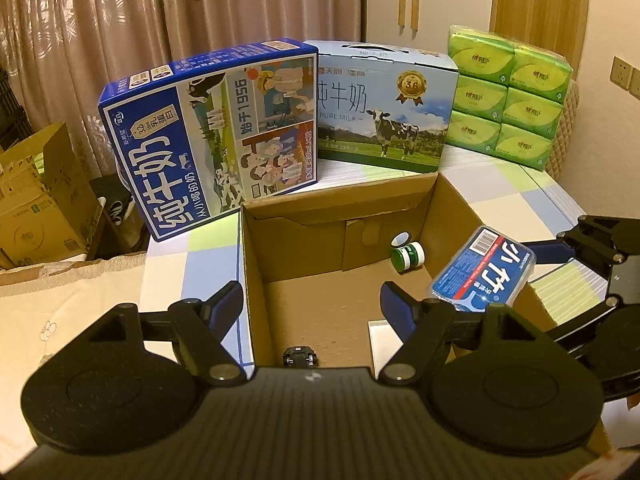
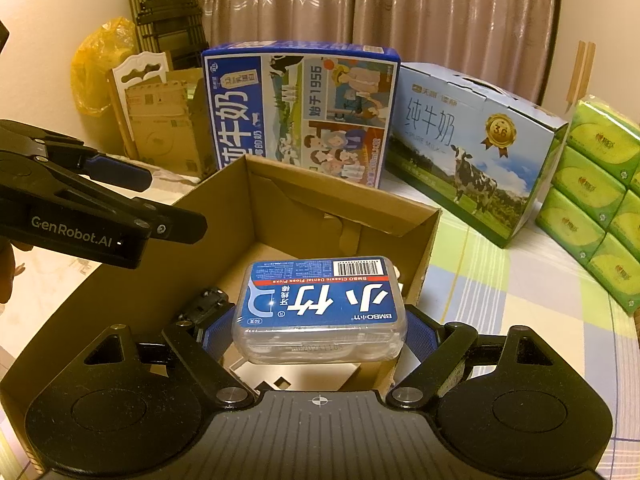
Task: Organize rigid objects
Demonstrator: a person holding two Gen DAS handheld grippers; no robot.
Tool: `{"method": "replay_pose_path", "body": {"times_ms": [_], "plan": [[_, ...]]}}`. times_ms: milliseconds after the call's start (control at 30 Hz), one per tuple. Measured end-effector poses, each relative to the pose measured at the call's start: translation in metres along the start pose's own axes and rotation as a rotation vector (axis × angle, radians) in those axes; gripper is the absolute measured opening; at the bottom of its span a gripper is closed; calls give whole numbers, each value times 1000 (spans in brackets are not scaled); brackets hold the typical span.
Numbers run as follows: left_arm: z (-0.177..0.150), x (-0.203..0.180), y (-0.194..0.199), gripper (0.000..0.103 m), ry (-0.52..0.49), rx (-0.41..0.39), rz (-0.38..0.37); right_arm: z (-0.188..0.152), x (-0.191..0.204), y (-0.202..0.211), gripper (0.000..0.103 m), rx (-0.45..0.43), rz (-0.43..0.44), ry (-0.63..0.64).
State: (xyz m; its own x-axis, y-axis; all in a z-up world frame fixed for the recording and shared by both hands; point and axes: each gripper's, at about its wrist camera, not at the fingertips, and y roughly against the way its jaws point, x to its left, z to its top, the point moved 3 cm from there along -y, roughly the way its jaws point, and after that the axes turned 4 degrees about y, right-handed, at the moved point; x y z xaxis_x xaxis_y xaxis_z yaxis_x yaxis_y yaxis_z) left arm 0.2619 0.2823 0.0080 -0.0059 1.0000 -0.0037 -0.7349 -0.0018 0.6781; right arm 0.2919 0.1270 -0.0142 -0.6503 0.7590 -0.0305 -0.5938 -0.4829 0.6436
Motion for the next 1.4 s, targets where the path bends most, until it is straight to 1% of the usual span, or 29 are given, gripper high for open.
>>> {"method": "replay_pose_path", "body": {"times_ms": [67,133,267,500,767,867,1033,1100,1200,1400], "plan": [[0,0,0,72,2,-1,1,0,0,-1,83,0,3,-3],[1,1,2,72,7,-3,6,1,1,0,83,-27,7,-1],[0,2,7,72,13,-13,18,4,0,2,83,-46,1,-8],[-7,1,30,74,65,-32,14,-4,-6,26,83,-54,-2,-64],[-29,-13,82,78,139,-54,8,-21,5,78,83,-56,4,-122],[-40,-19,104,81,164,-60,17,-27,11,98,83,-52,11,-147],[-59,-32,139,85,192,-67,16,-39,26,130,83,-46,26,-171],[-68,-37,151,89,203,-69,17,-44,32,142,83,-47,28,-177],[-79,-44,167,92,206,-80,29,-53,39,158,83,-47,30,-183],[-103,-55,197,95,228,-95,33,-73,44,184,83,-40,25,-217]]}}
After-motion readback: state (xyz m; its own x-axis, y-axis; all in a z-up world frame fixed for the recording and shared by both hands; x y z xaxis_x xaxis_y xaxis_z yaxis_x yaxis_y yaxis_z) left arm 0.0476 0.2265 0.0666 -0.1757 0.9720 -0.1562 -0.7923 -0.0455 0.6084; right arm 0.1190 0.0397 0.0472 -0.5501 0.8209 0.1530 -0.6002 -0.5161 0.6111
